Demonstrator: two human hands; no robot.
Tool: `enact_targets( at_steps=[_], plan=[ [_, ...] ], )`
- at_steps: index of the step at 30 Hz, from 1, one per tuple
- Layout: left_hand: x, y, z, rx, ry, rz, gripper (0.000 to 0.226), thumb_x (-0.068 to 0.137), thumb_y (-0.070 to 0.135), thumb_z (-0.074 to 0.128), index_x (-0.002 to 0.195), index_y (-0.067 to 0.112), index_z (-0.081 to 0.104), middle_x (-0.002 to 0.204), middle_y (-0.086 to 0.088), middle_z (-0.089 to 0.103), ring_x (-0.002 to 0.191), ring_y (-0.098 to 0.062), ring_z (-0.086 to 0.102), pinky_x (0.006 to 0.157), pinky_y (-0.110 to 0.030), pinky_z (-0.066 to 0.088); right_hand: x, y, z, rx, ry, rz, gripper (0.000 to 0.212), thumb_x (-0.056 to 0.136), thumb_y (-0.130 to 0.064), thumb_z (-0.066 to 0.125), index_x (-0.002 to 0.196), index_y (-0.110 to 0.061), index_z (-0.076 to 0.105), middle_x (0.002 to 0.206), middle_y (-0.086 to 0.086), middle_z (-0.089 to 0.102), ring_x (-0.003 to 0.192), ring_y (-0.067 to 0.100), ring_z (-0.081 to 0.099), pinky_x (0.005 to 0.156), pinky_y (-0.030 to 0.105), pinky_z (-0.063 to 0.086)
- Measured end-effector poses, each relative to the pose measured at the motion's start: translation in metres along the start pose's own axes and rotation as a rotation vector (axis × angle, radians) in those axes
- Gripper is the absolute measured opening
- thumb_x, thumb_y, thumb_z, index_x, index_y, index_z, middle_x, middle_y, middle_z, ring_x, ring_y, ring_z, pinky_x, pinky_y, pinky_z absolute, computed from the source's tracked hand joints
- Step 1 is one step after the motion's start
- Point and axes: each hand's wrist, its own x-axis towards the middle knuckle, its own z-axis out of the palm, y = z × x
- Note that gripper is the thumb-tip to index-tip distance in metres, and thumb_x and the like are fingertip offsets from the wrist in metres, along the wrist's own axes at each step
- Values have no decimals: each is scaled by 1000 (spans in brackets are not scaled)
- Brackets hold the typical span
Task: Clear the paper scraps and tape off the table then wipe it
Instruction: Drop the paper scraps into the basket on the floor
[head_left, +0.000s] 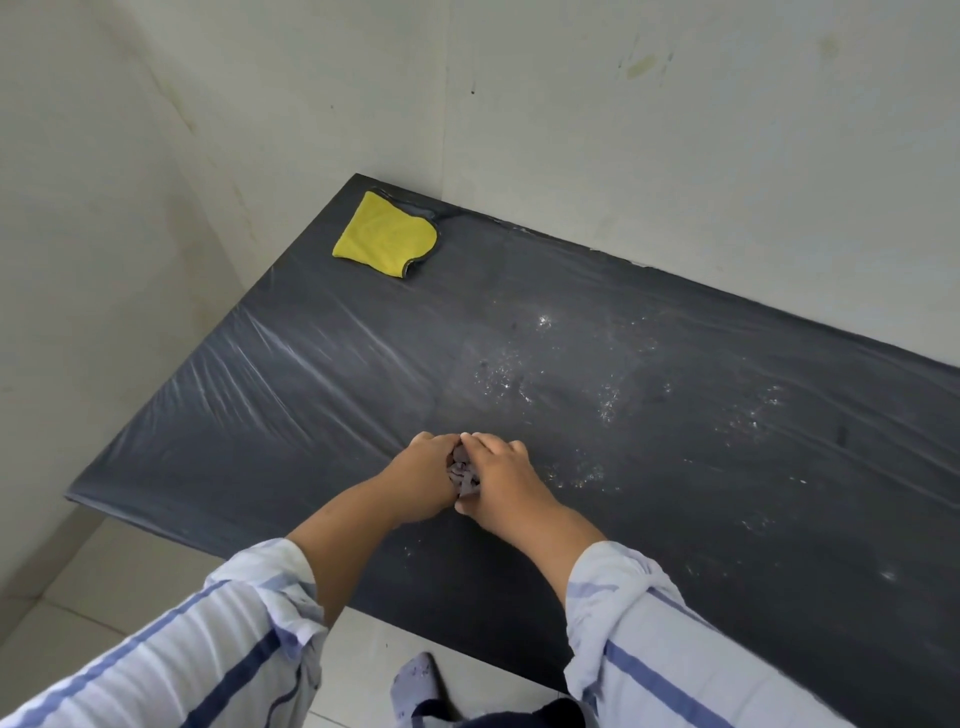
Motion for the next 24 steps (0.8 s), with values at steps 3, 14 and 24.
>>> enact_targets(
  at_steps=[3,14,24],
  plan=[
    [7,-8,8,-26,93,-24,34,83,12,56,116,16,57,108,-7,61,93,-20,58,71,-25,45,1,2,5,13,55,-20,71,80,-22,68,142,-13,33,145,2,35,124,29,31,107,35,32],
    [8,-4,18,-218,204,-128,17,81,12,54,92,12,68,80,-4,68,72,-19,60,65,-28,48,6,1,13,21,179,-89,38,87,-10,53,124,-8,54,130,7,53,109,31,45,92,30,38],
    [11,-4,14,-243,224,-137,13,86,21,57,86,14,68,62,5,61,62,-13,56,50,-20,37,8,8,13,85,125,-74,49,86,-11,58,134,-6,46,132,11,51,117,33,43,98,34,36]
  ],
)
